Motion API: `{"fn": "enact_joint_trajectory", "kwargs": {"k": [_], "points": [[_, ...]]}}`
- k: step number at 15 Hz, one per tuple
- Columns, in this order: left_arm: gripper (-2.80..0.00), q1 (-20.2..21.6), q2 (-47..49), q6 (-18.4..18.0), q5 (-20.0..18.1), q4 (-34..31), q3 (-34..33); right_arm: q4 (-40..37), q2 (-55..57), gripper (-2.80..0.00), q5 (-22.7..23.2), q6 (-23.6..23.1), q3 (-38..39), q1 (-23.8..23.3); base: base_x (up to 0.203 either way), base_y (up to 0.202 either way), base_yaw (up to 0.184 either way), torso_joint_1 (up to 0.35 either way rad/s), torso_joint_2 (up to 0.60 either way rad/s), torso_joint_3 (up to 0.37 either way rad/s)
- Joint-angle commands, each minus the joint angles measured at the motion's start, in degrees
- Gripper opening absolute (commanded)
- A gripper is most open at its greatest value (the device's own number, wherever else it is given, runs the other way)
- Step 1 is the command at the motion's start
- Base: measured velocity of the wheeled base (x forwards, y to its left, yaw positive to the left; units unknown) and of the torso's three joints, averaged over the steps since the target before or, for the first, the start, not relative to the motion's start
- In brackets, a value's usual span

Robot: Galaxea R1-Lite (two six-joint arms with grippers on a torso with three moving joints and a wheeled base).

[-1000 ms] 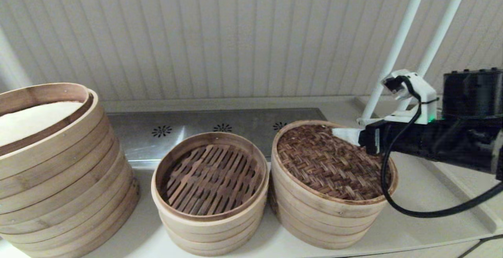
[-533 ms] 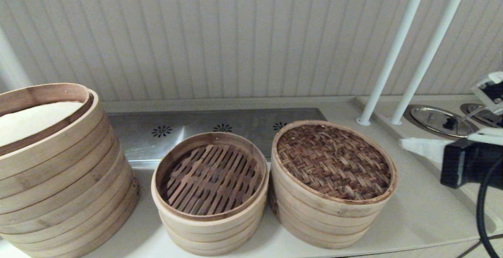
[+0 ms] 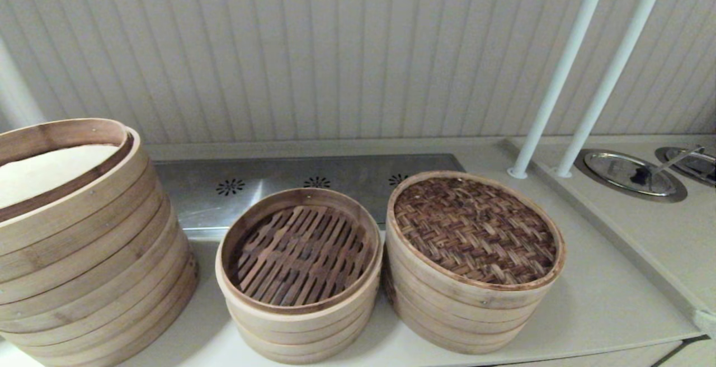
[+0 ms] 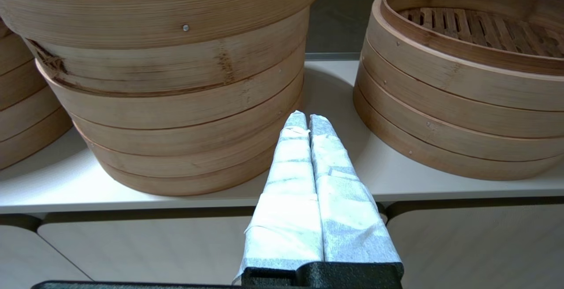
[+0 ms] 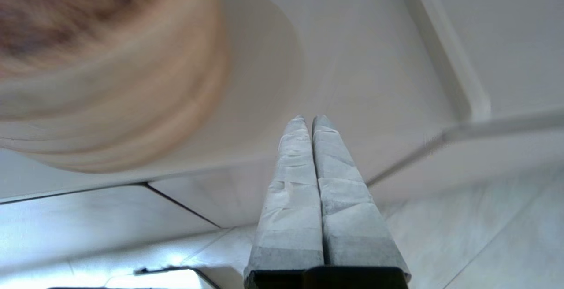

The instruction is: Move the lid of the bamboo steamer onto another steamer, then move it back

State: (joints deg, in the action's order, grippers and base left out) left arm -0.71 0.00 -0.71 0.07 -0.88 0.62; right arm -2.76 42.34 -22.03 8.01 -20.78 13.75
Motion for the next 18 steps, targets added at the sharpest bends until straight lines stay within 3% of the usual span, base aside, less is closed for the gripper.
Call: {"fn": "enact_joint_trajectory", "kwargs": {"k": [1, 5, 8, 11, 12, 15, 18], "points": [[-2.80, 0.0, 0.1, 0.0, 0.0, 0.0, 0.0, -0.2, -5.7, -2.80, -1.1, 3.8, 4.4, -0.7, 0.000, 0.000, 0.000, 0.000, 0.00, 0.000], [-2.80, 0.0, 0.1, 0.0, 0.0, 0.0, 0.0, -0.9, -14.4, -2.80, -1.8, 3.7, 8.7, -5.6, 0.000, 0.000, 0.000, 0.000, 0.00, 0.000], [-2.80, 0.0, 0.1, 0.0, 0.0, 0.0, 0.0, -0.8, -25.2, -2.80, 1.5, -2.1, 11.9, -6.0, 0.000, 0.000, 0.000, 0.000, 0.00, 0.000], [-2.80, 0.0, 0.1, 0.0, 0.0, 0.0, 0.0, 11.9, -26.5, -2.80, 7.0, -7.1, 20.0, -6.2, 0.000, 0.000, 0.000, 0.000, 0.00, 0.000], [-2.80, 0.0, 0.1, 0.0, 0.0, 0.0, 0.0, 12.5, -26.2, -2.80, 8.3, -7.9, 21.2, -6.6, 0.000, 0.000, 0.000, 0.000, 0.00, 0.000], [-2.80, 0.0, 0.1, 0.0, 0.0, 0.0, 0.0, 5.9, -29.4, -2.80, 10.8, -9.0, 19.0, -14.8, 0.000, 0.000, 0.000, 0.000, 0.00, 0.000], [-2.80, 0.0, 0.1, 0.0, 0.0, 0.0, 0.0, 4.1, -38.1, -2.80, 16.4, -9.9, 18.7, -14.2, 0.000, 0.000, 0.000, 0.000, 0.00, 0.000]]}}
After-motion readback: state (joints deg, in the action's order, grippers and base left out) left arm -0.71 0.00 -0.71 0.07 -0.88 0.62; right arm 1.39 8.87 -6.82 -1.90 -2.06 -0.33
